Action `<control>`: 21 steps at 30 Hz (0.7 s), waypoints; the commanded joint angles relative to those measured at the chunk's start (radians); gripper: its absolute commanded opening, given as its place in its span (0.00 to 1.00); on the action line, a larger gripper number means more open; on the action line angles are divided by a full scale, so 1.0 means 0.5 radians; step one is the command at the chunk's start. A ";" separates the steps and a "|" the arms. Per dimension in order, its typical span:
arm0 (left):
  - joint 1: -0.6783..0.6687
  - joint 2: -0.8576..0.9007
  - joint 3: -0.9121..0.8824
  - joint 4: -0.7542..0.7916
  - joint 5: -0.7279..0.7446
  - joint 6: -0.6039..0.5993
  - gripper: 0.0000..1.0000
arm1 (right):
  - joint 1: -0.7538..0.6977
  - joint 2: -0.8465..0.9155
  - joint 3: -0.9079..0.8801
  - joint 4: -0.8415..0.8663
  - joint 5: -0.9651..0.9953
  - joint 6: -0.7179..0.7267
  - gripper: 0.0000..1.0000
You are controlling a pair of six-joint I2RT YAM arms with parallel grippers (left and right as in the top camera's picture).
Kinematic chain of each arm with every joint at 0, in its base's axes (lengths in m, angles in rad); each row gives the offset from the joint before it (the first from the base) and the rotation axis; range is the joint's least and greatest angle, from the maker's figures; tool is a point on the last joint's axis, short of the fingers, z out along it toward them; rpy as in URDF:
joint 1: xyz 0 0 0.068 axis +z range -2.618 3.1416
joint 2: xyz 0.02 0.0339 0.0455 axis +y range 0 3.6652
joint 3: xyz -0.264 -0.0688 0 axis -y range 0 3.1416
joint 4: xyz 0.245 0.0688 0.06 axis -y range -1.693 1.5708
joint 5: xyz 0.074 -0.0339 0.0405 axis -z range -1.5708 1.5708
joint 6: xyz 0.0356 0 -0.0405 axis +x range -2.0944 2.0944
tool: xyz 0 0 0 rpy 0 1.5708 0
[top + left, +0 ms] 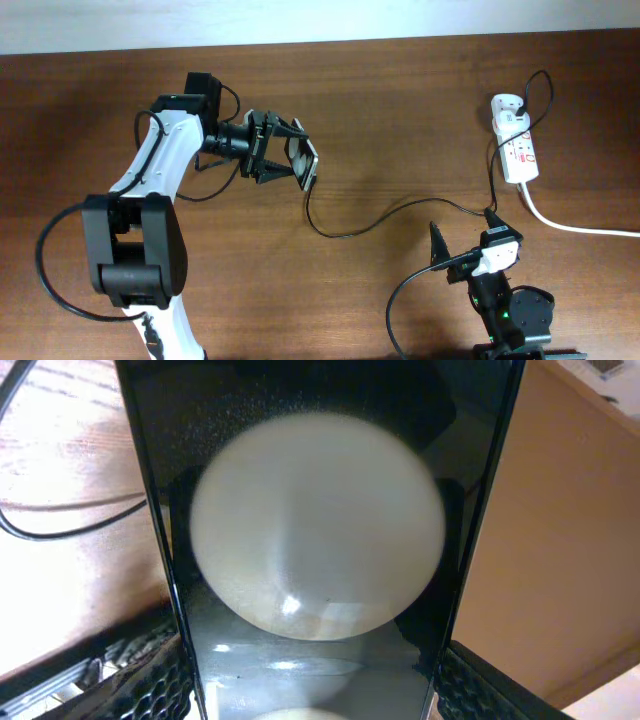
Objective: Plug charger to phone and switch on socket
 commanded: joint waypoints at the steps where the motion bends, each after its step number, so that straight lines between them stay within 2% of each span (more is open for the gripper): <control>1: -0.004 0.011 0.047 0.004 0.167 -0.102 0.43 | 0.014 -0.015 -0.014 -0.008 0.011 -0.013 0.99; 5: -0.004 0.011 0.047 0.004 0.225 -0.173 0.40 | 0.014 -0.015 -0.014 -0.008 0.011 -0.013 0.99; 10: -0.004 0.011 0.047 0.005 0.223 -0.420 0.41 | 0.014 -0.015 -0.014 -0.008 0.011 -0.013 0.99; 12: 0.002 0.011 0.047 0.024 0.170 -0.674 0.40 | 0.014 -0.015 -0.014 -0.008 0.011 -0.012 0.99; 15: 0.005 0.011 0.047 0.034 0.075 -0.871 0.43 | 0.014 -0.015 -0.014 -0.008 0.011 -0.012 0.99; 17: 0.005 0.011 0.047 0.034 0.082 -0.905 0.40 | 0.014 -0.015 -0.014 -0.008 0.011 -0.012 0.99; 21: 0.005 0.011 0.047 0.034 0.152 -0.941 0.43 | 0.014 -0.015 -0.014 -0.008 0.011 -0.013 0.99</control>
